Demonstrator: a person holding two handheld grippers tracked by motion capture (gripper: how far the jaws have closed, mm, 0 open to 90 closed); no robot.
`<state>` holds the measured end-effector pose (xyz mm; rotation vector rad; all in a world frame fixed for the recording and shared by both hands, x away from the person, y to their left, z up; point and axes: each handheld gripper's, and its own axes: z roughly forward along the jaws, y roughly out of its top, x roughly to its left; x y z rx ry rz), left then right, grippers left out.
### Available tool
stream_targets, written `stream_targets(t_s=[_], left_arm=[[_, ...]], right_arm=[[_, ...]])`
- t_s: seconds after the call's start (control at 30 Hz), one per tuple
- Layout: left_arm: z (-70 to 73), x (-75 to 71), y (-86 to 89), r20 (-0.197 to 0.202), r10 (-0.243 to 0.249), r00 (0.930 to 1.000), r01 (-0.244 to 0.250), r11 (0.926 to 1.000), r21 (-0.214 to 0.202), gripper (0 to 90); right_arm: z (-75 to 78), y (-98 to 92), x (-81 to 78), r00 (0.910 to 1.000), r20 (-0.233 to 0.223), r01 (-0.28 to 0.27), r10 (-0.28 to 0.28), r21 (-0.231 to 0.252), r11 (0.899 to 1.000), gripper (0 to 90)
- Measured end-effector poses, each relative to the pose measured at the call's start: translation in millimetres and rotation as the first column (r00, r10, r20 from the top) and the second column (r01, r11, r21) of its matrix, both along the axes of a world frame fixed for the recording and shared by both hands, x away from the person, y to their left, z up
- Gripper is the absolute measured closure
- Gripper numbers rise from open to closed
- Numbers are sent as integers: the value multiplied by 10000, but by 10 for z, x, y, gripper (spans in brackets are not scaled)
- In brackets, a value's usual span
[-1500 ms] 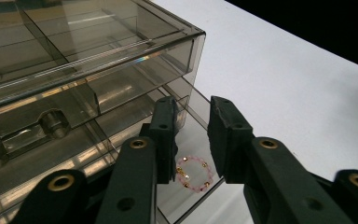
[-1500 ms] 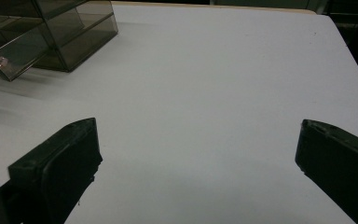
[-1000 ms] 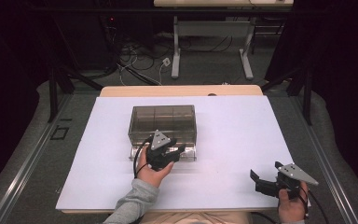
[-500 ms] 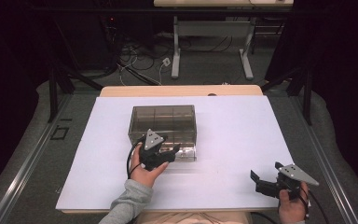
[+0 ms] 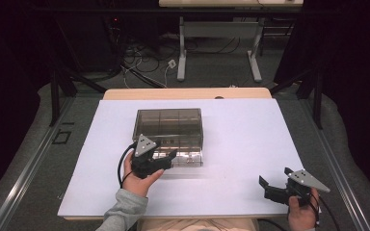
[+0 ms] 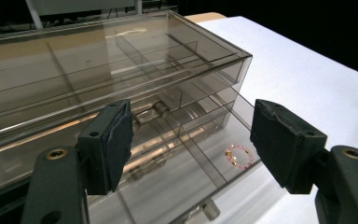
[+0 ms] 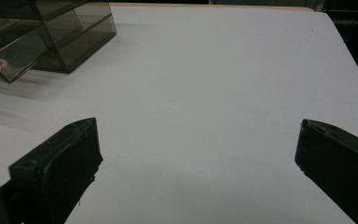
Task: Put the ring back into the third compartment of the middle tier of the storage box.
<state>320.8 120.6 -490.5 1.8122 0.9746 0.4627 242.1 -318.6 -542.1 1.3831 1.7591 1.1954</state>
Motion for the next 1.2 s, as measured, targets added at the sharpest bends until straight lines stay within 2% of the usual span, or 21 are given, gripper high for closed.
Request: stream_targets(t_s=[0.2,0.33,0.6,0.67,0.73,0.93,1.07,1.2], left_arm=[[-4,-68,150,-171,224,9996,-229,9993,-290,201],[0,-113,256,-93,482,9988,-485,9982,-361,158],[-12,-204,508,14,857,9963,-854,9940,-683,13],[-8,-226,582,60,943,9955,-936,9927,-757,6],[-4,-250,654,140,1086,9940,-1070,9906,-848,6],[-15,-308,856,202,1381,9902,-1353,9851,-1059,6],[-30,-351,974,301,1511,9881,-1470,9832,-1086,6],[-62,-390,1059,427,1631,9857,-1586,9830,-919,6]], right_arm=[[-12,3,4,10000,43,16,-16,20,10000,0],[-2,-9,-7,10000,-14,60,-60,13,10000,0],[-11,2,2,10000,-28,94,-94,0,10000,0],[-18,8,7,9999,90,101,-102,92,9999,0],[-13,2,-3,9999,-81,133,-132,44,9999,0],[-16,-7,2,9998,-23,174,-174,111,9998,0],[-22,-15,4,9997,-30,230,-229,120,9997,0],[-23,-21,3,9998,-89,199,-198,175,9996,0]])
